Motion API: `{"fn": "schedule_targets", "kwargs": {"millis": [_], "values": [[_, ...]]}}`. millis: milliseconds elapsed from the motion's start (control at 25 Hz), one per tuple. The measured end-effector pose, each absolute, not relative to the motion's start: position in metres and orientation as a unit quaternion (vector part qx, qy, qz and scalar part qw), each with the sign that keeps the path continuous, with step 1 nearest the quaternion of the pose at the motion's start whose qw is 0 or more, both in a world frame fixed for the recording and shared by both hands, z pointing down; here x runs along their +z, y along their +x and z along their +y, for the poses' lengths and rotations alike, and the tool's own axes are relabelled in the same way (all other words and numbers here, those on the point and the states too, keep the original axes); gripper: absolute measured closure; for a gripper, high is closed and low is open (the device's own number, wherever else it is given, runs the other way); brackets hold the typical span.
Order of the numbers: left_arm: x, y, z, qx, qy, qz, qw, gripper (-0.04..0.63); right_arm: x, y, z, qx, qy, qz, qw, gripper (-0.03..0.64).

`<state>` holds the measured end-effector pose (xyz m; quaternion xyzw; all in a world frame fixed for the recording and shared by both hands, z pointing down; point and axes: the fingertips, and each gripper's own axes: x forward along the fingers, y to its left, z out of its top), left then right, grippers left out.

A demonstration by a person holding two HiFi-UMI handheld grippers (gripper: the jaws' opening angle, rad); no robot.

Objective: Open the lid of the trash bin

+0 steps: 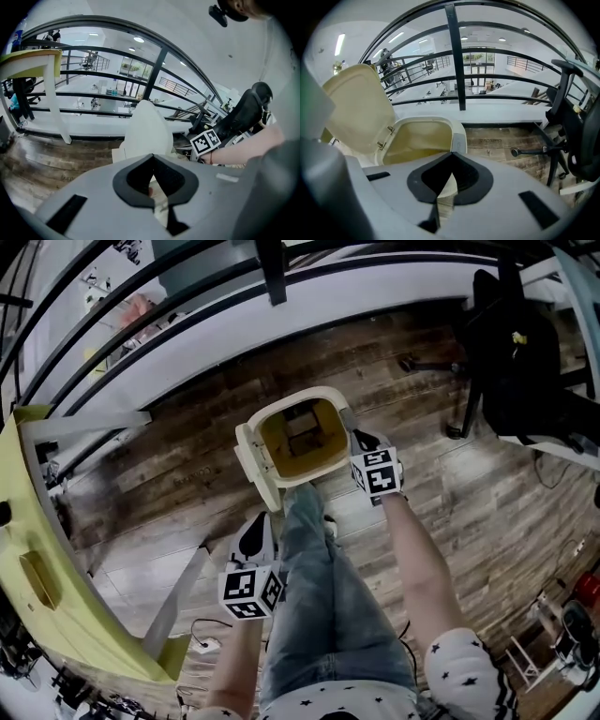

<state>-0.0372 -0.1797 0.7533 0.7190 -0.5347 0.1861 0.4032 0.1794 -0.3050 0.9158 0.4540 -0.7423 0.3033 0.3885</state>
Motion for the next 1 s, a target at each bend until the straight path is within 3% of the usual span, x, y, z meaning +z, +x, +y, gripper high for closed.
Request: {"fn": "schedule_targets", "kwargs": {"millis": [1000], "values": [[0.643,-0.014,-0.103,0.134,0.750,-0.547,0.347,0.592,0.716,0.130,-0.181,0.244,0.448,-0.818,0.266,0.624]]}}
